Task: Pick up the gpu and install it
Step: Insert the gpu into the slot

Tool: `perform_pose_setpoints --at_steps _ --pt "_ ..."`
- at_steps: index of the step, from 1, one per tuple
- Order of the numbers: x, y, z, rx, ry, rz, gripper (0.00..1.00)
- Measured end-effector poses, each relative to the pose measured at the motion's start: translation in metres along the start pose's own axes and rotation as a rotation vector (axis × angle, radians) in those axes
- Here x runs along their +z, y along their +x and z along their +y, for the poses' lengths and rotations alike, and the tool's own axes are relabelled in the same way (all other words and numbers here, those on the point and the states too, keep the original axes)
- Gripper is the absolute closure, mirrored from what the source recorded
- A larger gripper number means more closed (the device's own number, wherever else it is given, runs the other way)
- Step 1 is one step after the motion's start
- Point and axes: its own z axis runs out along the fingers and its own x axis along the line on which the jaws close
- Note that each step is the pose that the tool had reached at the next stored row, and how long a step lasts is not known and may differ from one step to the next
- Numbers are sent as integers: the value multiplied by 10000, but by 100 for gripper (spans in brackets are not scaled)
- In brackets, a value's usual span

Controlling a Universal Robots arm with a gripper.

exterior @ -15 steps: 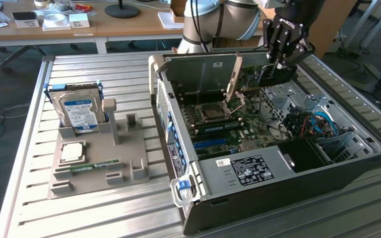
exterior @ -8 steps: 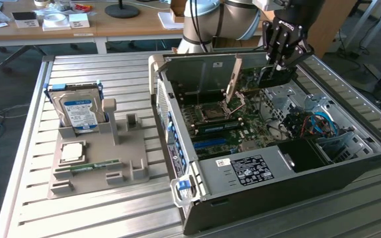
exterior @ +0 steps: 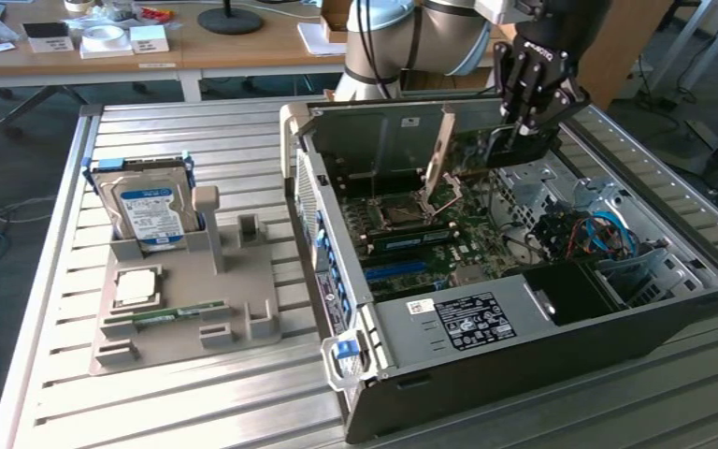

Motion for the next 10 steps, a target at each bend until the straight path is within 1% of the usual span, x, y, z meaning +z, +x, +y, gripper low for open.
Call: perform_pose_setpoints --at_steps 2,10 --pt "16 0 1 0 0 1 73" --pt "25 0 2 0 1 -2 73"
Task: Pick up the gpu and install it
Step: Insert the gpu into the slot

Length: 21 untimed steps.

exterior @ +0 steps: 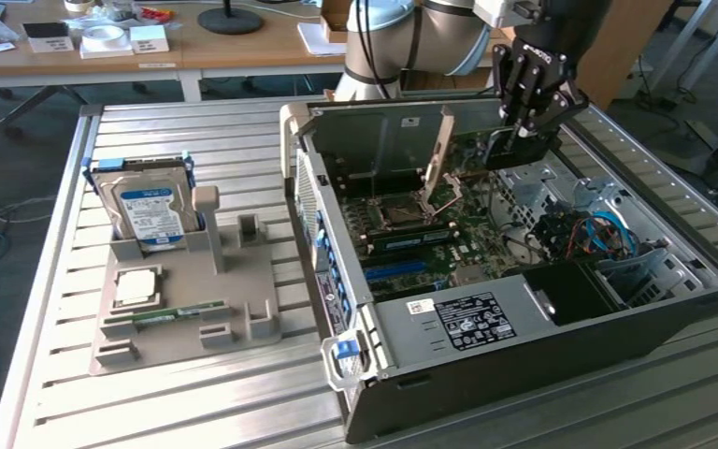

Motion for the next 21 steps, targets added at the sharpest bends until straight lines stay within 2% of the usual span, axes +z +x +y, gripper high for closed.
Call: perform_pose_setpoints --at_steps 21 --pt "82 0 6 -1 -2 4 73"
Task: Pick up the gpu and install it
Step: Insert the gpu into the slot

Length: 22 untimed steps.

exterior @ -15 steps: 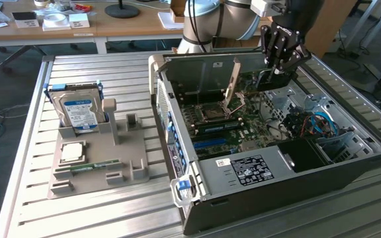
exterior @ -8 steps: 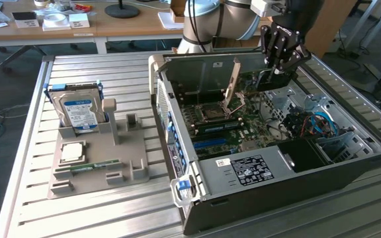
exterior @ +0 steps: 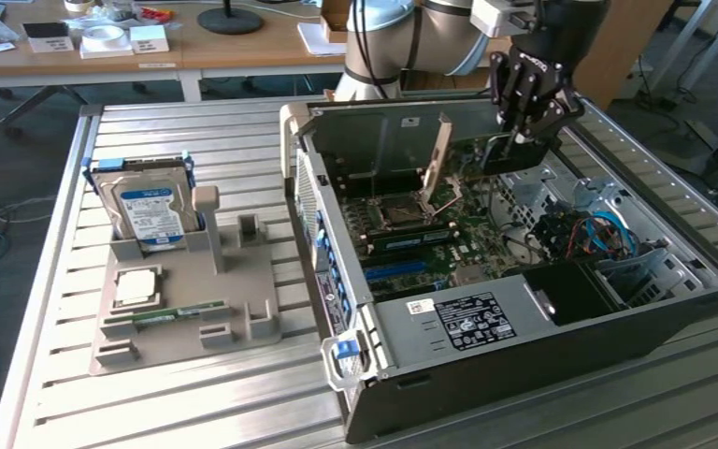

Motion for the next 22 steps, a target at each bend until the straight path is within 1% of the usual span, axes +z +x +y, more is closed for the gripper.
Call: perform_pose_setpoints --at_steps 22 --pt "61 -1 8 0 0 -1 73"
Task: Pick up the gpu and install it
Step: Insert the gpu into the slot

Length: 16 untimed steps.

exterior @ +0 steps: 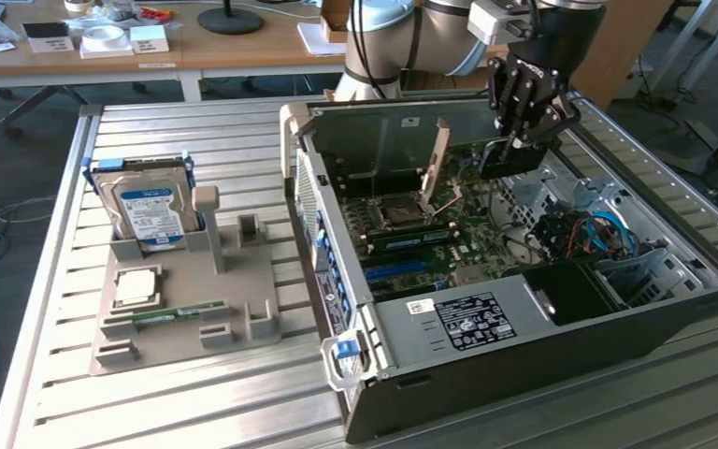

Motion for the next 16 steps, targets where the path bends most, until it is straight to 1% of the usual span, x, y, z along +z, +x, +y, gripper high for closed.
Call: perform_pose_setpoints --at_steps 16 --pt "0 -2 40 1 1 1 73"
